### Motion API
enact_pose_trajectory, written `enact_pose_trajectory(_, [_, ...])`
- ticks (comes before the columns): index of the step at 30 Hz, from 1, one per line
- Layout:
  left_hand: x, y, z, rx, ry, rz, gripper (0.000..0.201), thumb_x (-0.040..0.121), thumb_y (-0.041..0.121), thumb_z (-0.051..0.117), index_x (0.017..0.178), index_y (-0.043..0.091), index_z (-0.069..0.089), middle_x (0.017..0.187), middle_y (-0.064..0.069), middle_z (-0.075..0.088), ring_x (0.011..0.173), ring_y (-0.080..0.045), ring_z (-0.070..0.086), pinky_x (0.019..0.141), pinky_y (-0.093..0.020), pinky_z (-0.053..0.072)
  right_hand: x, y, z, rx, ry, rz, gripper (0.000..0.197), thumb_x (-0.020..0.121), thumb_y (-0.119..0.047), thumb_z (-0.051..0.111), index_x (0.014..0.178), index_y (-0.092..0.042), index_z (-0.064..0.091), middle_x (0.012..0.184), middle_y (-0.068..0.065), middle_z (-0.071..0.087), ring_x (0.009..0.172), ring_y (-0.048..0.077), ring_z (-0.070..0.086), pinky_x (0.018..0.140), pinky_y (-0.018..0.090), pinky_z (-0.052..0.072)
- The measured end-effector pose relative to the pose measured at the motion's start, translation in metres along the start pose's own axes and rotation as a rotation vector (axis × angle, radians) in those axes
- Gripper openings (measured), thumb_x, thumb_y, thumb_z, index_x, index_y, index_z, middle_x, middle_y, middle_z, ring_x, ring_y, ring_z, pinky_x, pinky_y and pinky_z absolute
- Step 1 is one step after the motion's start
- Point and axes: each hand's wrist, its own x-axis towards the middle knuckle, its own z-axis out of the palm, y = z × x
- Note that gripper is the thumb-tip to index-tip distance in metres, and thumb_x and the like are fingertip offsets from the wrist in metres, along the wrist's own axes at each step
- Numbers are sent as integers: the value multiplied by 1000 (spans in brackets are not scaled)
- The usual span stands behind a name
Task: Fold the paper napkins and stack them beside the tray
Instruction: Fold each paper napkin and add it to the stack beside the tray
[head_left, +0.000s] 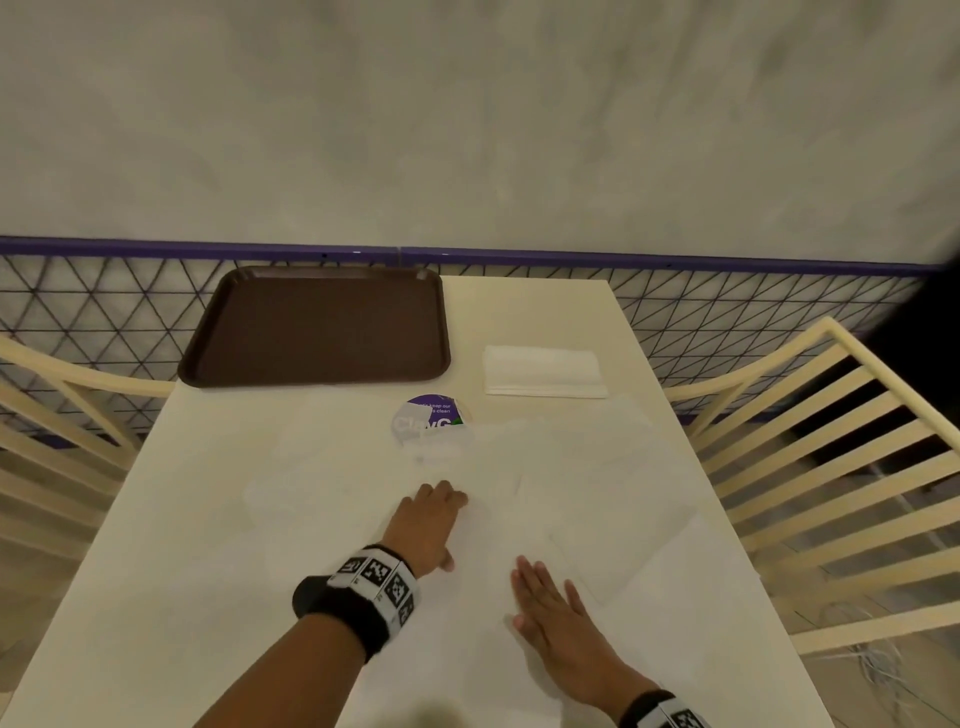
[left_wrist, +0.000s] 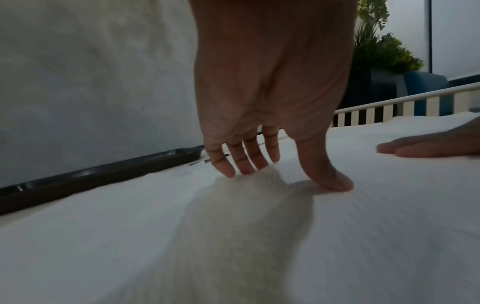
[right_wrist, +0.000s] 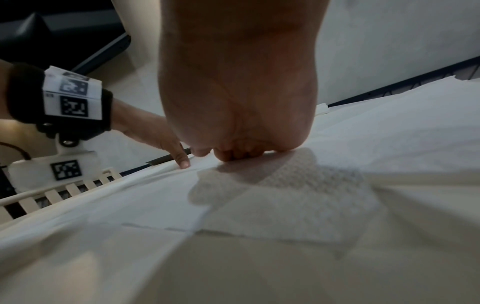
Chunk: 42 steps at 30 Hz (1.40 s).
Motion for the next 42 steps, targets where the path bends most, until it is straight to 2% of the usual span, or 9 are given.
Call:
enact_pose_trajectory(5, [7,-5,-3,116,-87,-45,68,75,44,69,130,20,39,128,-2,50,121,-24,40,100,-40,27,-1,-1,-3,24,-1,-4,99,62,-73,-13,147,-24,-5,145,-17,-24,133,-1,-23,110,27,-13])
enact_pose_trajectory(11, [-12,-12,4,9,215,49,32,85,38,59,117,32,58,111,9,60,107,-17,51,92,-31,28,1,10,-7,171,-22,-44,107,57,-85,0,147,-28,7,144,-20,-18,136,0,-15,110,26,-10])
enact_pose_trajectory(14, [-24,-17,5,-54,362,108,6,67,39,69,73,38,69,75,21,66,72,-4,62,78,-19,26,-3,8,-25,315,31,-1,70,59,-90,22,120,-56,23,138,-34,15,136,-6,12,111,17,5])
enact_pose_trajectory(16, [-29,-17,2,-95,373,116,4,62,41,67,61,37,65,65,24,63,64,1,58,72,-16,25,-3,2,-41,329,157,34,37,81,-61,50,108,-59,25,130,-29,33,127,-7,30,104,6,16])
enact_pose_trajectory(19, [-32,-13,-8,-170,425,142,10,70,43,67,66,34,65,69,22,64,67,0,57,75,-16,29,1,-7,-61,254,395,-23,53,87,-28,62,117,-54,26,131,-23,32,124,-6,25,109,12,19])
enact_pose_trajectory(24, [-37,5,-49,-223,314,176,59,76,63,18,100,34,64,93,13,68,87,-11,57,76,-19,36,23,-24,-95,-28,367,-113,73,75,-46,69,137,-38,32,139,-27,21,134,-1,9,107,19,5])
enact_pose_trajectory(27, [-31,11,-75,-304,371,181,35,84,56,37,98,36,62,94,18,69,82,-7,61,69,-13,37,35,-27,-124,158,261,-33,25,73,-34,74,95,-34,62,96,-15,57,100,8,52,89,21,35])
enact_pose_trajectory(30, [-15,0,-88,-492,142,78,26,79,34,68,103,36,57,96,17,65,83,-1,58,77,-17,46,45,-8,-150,406,178,-5,24,71,-22,77,64,-29,56,71,-9,59,67,9,56,62,22,42])
enact_pose_trajectory(42, [148,0,-119,-1164,558,-344,36,73,-4,74,76,14,43,72,-9,56,65,-19,53,58,-22,48,133,107,-263,1007,470,229,47,73,4,72,111,-9,48,93,13,63,80,23,62,58,30,54])
